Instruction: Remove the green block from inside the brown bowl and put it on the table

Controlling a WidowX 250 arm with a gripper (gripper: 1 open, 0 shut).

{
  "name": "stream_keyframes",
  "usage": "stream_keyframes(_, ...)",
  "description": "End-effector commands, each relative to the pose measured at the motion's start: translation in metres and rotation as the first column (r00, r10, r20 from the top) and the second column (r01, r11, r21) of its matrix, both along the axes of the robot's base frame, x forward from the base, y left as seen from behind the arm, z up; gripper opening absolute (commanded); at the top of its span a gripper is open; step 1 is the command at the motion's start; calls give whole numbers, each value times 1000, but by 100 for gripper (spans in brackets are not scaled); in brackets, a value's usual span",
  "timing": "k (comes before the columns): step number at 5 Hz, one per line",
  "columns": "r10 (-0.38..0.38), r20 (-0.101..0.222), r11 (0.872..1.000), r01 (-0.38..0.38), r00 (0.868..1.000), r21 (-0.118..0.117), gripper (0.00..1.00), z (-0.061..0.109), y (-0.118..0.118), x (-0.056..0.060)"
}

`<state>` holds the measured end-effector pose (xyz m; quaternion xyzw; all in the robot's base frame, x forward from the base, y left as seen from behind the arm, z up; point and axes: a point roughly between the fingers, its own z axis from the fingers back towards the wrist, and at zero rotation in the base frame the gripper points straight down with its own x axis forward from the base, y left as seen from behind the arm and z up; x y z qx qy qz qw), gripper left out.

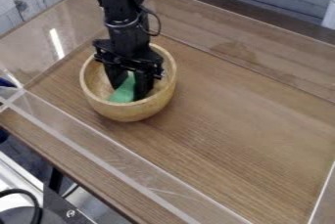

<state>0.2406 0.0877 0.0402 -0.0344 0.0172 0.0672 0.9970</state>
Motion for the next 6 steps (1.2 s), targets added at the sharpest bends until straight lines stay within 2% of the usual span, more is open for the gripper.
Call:
stream_keyframes(1, 6, 60, 1000, -7, 998, 0, 0, 26, 7, 9)
stream_keyframes(3, 23, 46, 999, -20, 999, -50, 0, 40, 12, 11)
stream_keyframes(5, 15, 27, 998, -14, 1000, -58, 0, 37, 7, 22)
stream_keyframes(6, 27, 41, 996, -23, 999, -82, 0, 41, 6, 22)
